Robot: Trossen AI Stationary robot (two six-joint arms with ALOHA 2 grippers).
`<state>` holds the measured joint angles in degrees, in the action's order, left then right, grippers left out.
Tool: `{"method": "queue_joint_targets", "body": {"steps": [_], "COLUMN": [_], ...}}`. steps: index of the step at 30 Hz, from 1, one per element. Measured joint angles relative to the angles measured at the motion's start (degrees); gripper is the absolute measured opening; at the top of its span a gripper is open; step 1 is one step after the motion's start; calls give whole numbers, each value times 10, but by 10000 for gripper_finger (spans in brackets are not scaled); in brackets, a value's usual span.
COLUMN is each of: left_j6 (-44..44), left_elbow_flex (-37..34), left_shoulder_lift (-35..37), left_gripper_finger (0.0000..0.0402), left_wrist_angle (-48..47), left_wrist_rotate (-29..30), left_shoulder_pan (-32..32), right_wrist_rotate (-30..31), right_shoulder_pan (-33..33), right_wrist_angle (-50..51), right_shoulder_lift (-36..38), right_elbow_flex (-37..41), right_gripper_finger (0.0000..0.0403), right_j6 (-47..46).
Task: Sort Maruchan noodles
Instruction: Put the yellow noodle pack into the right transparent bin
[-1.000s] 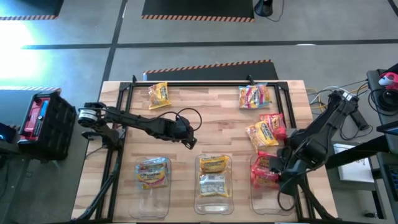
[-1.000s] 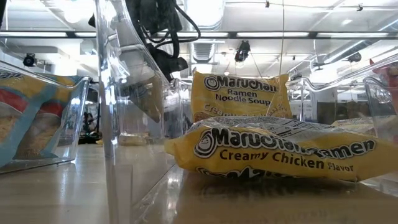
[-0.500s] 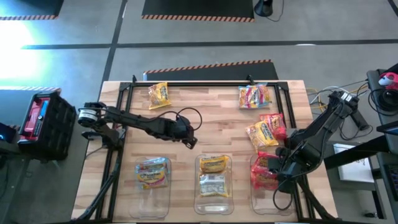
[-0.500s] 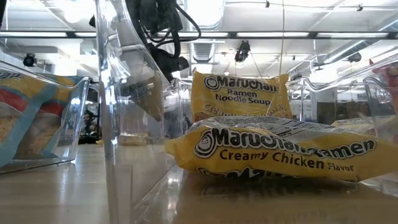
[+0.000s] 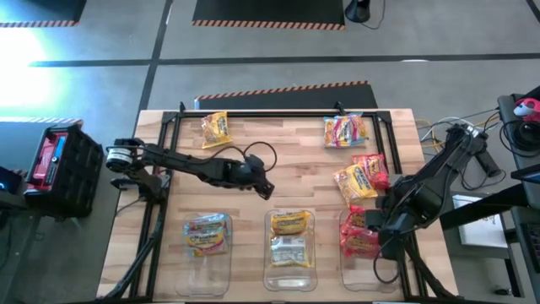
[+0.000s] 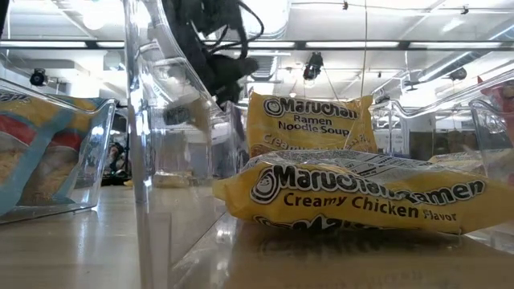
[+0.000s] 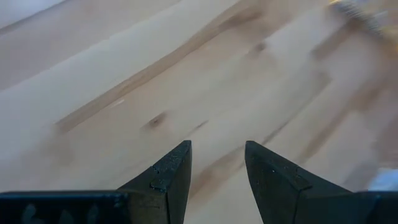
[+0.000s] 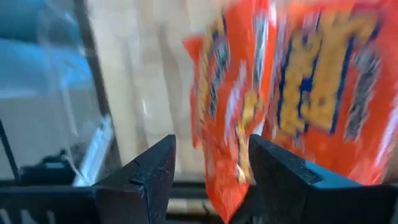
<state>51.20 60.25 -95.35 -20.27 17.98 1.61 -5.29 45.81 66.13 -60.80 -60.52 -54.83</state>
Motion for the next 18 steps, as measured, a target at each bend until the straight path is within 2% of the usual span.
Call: {"method": "queue_joint_targets", "body": {"steps": [5, 10, 18], "left_j6": [-42, -70, -89], "left_elbow_flex": [0, 0, 0], "left_shoulder_lift": [0, 0, -29], "left_gripper_finger": [134, 134, 134], "left_wrist_angle": [101, 191, 297], "left_wrist_rotate": [-30, -45, -131], "left_shoulder_pan": [0, -4, -22], "right_wrist_rotate": [89, 162, 173], "right_shoulder_pan": [-35, -99, -229], "right_wrist_angle": [1, 26, 125], "right_shoulder_lift": [2, 5, 16], "right_elbow_flex": [-42, -64, -50], "right_gripper_finger": [184, 183, 177], "right_j6": [32, 34, 4]}}
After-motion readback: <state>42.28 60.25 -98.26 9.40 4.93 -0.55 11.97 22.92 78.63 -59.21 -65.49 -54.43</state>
